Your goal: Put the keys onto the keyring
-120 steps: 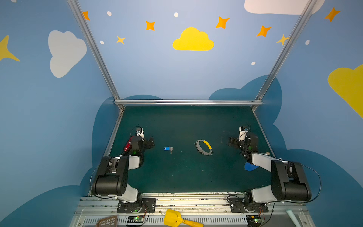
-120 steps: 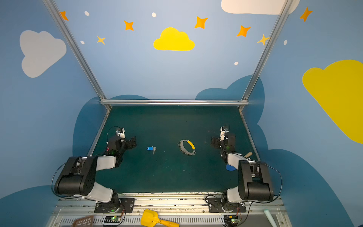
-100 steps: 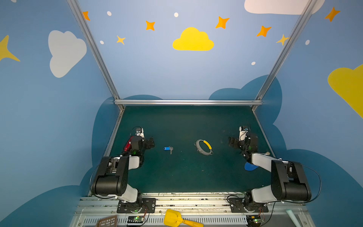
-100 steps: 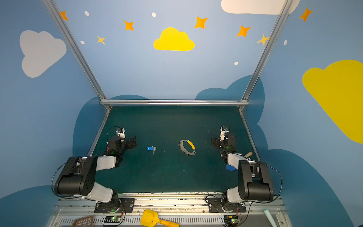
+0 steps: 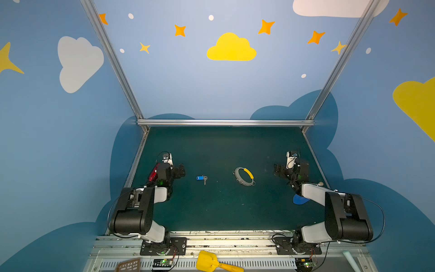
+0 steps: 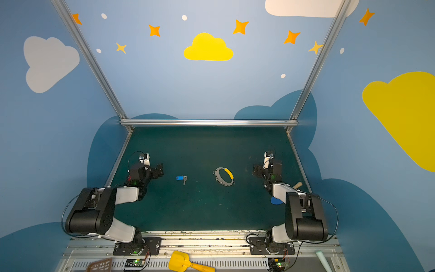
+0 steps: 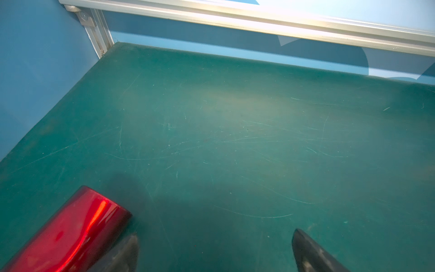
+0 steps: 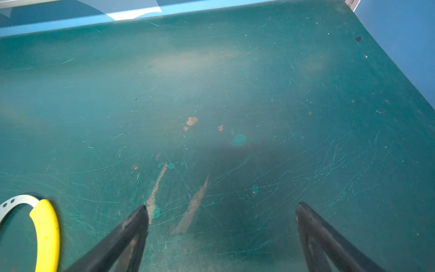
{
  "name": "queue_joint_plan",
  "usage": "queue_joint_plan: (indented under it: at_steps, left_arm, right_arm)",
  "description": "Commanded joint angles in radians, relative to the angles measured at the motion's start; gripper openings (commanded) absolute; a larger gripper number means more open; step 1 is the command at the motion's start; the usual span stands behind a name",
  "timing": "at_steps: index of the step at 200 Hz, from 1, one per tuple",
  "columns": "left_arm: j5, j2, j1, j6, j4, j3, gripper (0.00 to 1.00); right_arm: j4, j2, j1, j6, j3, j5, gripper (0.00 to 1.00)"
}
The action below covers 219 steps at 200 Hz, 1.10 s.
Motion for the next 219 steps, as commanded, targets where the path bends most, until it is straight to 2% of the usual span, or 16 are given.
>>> queue_joint_plan:
  at_steps: [1,27,50,61,76,91,106,114,136,164,173,196,219]
  left_arm:
    - [0.003,-0.010,0.003,-0.001,0.003,0.000,1.00]
    - [-0.038,-0.042,0.004,-0.018,-0.044,0.018,1.00]
    - [-0.094,-0.173,0.002,-0.034,-0.278,0.104,1.00]
    - [-0.123,-0.245,-0.003,-0.055,-0.375,0.135,1.00]
    - [-0.107,-0.331,-0.007,-0.095,-0.511,0.175,1.00]
    - [-0.069,-0.395,-0.026,-0.130,-0.612,0.205,1.00]
    - [-0.036,-0.449,-0.070,-0.139,-0.648,0.206,1.00]
    - [-0.032,-0.465,-0.104,-0.138,-0.648,0.198,1.00]
    - [-0.015,-0.464,-0.198,-0.115,-0.628,0.192,1.00]
    - [0.001,-0.387,-0.291,-0.075,-0.628,0.238,0.99]
    - [0.011,-0.357,-0.313,-0.054,-0.633,0.258,0.99]
    - [0.023,-0.293,-0.354,-0.034,-0.632,0.305,0.98]
    - [0.046,-0.235,-0.389,-0.004,-0.622,0.341,0.97]
  right_arm:
    - [-0.004,0.003,0.000,0.010,0.012,-0.005,0.96]
    - [-0.109,-0.045,0.001,0.017,0.060,0.016,0.96]
    - [-0.260,-0.129,0.013,0.001,0.111,-0.003,0.96]
    - [-0.325,-0.175,0.029,-0.033,0.133,-0.050,0.94]
    - [-0.400,-0.214,0.060,-0.186,0.141,-0.163,0.89]
    - [-0.489,-0.231,0.109,-0.369,0.173,-0.230,0.84]
    - [-0.649,-0.240,0.158,-0.508,0.201,-0.333,0.74]
    - [-0.738,-0.245,0.184,-0.591,0.217,-0.383,0.72]
    - [-0.887,-0.246,0.223,-0.676,0.238,-0.427,0.69]
    - [-0.972,-0.228,0.236,-0.603,0.258,-0.445,0.68]
    - [-0.987,-0.218,0.247,-0.534,0.273,-0.450,0.66]
    - [-0.989,-0.187,0.263,-0.263,0.298,-0.460,0.63]
    - [-0.971,-0.154,0.286,-0.118,0.295,-0.392,0.60]
